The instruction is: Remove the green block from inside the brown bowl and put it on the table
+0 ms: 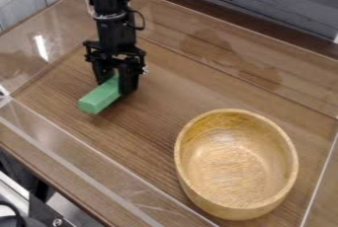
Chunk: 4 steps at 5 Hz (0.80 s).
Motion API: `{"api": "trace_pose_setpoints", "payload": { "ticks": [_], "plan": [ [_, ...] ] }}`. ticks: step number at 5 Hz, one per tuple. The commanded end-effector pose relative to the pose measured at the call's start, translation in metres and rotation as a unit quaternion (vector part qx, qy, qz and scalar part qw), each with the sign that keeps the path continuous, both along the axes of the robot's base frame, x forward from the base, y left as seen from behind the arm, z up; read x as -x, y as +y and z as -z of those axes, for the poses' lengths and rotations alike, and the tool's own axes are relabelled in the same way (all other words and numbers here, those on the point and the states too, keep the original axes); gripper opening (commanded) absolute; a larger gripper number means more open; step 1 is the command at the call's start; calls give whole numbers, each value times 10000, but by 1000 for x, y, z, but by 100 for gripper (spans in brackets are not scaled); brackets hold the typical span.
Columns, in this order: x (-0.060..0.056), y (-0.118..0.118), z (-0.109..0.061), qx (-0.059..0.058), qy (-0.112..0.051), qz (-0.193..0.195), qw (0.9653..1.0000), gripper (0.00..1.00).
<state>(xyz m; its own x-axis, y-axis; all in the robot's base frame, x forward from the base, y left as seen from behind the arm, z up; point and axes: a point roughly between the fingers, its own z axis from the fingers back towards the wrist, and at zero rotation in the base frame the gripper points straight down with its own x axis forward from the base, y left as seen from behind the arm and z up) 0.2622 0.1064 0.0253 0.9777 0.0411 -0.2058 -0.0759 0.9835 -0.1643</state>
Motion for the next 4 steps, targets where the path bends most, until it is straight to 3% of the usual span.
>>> {"api": "trace_pose_setpoints", "payload": {
  "ticks": [1, 4],
  "plan": [
    [-8, 5, -12, -68, -197, -41, 9998, 0],
    [-9, 5, -10, 32, -61, -57, 10000, 0]
  ]
}}
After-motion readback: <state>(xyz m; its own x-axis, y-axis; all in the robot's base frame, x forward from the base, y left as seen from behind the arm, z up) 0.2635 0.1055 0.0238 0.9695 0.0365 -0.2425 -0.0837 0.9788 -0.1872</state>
